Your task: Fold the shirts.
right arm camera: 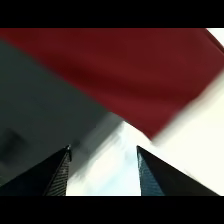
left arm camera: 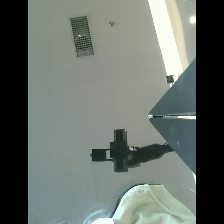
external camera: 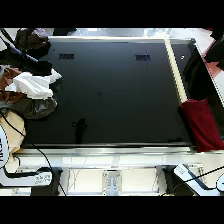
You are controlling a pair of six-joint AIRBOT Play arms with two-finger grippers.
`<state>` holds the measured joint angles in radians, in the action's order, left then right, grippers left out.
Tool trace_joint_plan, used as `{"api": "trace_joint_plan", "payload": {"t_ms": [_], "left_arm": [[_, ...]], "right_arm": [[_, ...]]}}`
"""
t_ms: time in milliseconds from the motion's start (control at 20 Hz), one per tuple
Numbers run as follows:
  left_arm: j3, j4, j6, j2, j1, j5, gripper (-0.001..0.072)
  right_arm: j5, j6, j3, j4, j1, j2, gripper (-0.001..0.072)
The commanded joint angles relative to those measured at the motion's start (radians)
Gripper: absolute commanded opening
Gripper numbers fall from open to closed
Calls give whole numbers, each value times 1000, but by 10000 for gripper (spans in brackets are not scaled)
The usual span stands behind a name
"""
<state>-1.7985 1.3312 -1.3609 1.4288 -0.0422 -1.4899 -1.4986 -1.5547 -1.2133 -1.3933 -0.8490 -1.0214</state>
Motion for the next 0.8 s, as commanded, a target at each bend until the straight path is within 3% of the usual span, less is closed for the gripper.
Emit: {"api": "trace_joint_plan", "payload": {"t_ms": [0,100,350,750], "left_arm": [[0,0,0,0,-1,0,11],[0,-1,0,0,-1,0,11],[0,-7,-53,0,-1,0,11],[0,-7,-53,0,-1,1,11]], "right_arm": [[193,101,-72,445,92,71,446],[299,180,-72,527,224,97,446],[311,224,-72,421,463,86,446],[305,223,-72,386,521,81,446]]}}
